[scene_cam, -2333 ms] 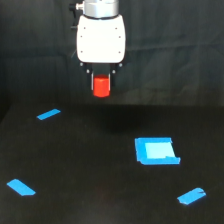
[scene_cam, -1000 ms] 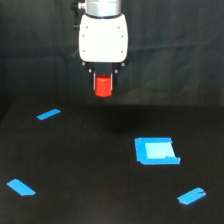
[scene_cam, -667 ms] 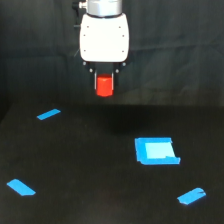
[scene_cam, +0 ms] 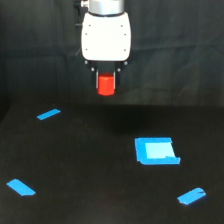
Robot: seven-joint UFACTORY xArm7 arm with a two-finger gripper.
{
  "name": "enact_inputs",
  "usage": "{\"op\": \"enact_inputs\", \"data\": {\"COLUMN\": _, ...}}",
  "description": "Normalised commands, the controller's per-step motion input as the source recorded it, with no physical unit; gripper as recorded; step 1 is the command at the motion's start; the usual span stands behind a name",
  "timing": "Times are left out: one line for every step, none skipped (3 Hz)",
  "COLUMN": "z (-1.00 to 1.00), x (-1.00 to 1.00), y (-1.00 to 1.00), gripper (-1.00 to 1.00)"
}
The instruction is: Pick up the red object from the table
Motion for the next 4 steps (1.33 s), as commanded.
{"op": "enact_inputs", "data": {"z": 0.06, "x": 0.08, "y": -0.04, "gripper": -0.92}}
{"op": "enact_inputs", "data": {"z": 0.11, "x": 0.02, "y": -0.06, "gripper": -1.0}}
{"op": "enact_inputs", "data": {"z": 0.07, "x": 0.06, "y": 0.05, "gripper": -1.0}}
{"op": "enact_inputs", "data": {"z": 0.0, "x": 0.07, "y": -0.1, "gripper": -1.0}}
